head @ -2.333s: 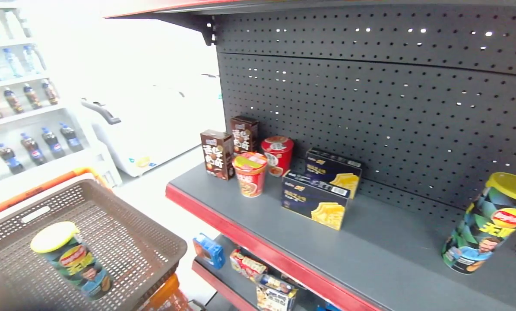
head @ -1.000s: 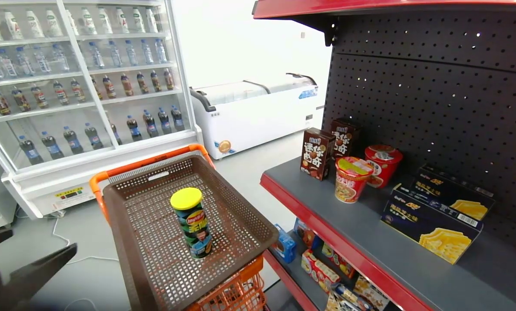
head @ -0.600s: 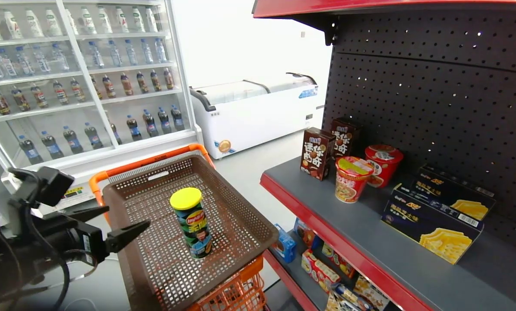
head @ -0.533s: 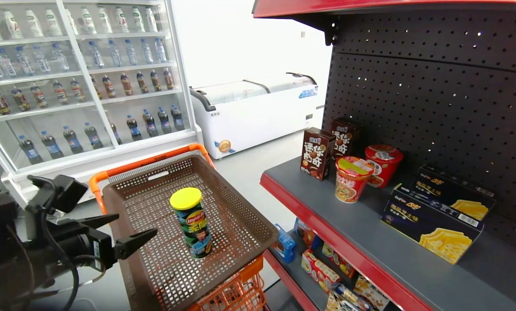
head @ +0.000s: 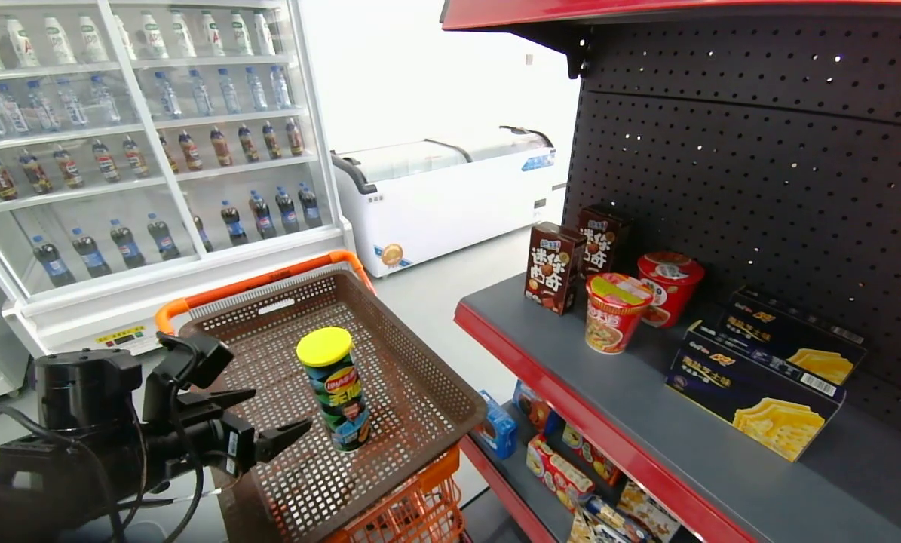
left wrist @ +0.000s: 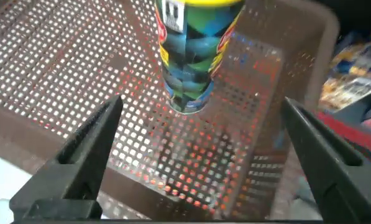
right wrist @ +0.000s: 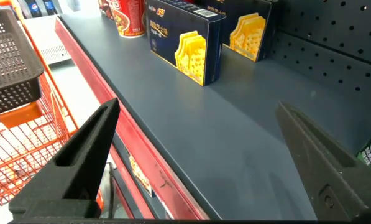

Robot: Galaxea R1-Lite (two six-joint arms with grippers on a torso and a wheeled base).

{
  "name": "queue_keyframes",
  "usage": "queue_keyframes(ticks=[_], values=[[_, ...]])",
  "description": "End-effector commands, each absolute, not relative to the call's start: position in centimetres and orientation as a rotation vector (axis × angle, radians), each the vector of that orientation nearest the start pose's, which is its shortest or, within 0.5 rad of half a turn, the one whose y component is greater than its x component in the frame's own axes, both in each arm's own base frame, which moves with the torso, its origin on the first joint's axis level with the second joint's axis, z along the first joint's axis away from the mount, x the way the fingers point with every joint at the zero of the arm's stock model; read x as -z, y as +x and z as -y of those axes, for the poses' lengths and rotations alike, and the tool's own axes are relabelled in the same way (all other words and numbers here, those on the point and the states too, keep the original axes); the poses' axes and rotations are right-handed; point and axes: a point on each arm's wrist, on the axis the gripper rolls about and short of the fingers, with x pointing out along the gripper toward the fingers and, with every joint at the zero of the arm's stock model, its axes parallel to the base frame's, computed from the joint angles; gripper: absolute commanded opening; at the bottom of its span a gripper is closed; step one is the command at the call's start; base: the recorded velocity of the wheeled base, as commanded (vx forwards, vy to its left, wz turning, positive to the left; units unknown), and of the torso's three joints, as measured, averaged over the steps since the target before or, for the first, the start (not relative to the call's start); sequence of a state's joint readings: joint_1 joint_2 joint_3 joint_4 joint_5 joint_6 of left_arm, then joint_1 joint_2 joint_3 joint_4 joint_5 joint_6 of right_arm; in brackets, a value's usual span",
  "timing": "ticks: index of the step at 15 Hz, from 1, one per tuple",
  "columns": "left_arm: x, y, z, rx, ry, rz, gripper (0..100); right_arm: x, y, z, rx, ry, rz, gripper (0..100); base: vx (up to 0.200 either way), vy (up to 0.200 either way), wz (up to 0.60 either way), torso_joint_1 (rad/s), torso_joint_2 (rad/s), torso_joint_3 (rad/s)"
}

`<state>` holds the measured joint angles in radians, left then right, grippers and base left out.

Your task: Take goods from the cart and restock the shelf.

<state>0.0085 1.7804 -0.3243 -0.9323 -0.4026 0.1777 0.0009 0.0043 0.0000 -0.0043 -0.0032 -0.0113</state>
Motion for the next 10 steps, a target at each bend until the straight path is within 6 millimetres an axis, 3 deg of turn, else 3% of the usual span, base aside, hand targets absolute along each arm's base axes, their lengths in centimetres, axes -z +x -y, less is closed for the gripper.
queue_keyframes(ticks=[1,10], values=[[-5.1,26.3,0.8,0.444,0.079,-0.532,100,-7.6,-2.2,0.0,0.002,-0.012,0.000,100,0.000,0.000,0.00,0.000,0.00,0.000],[-1.0,32.9,3.4,0.509,0.132,-0.377,100,-7.6,-2.2,0.0,0.002,-0.012,0.000,100,0.000,0.000,0.00,0.000,0.00,0.000]])
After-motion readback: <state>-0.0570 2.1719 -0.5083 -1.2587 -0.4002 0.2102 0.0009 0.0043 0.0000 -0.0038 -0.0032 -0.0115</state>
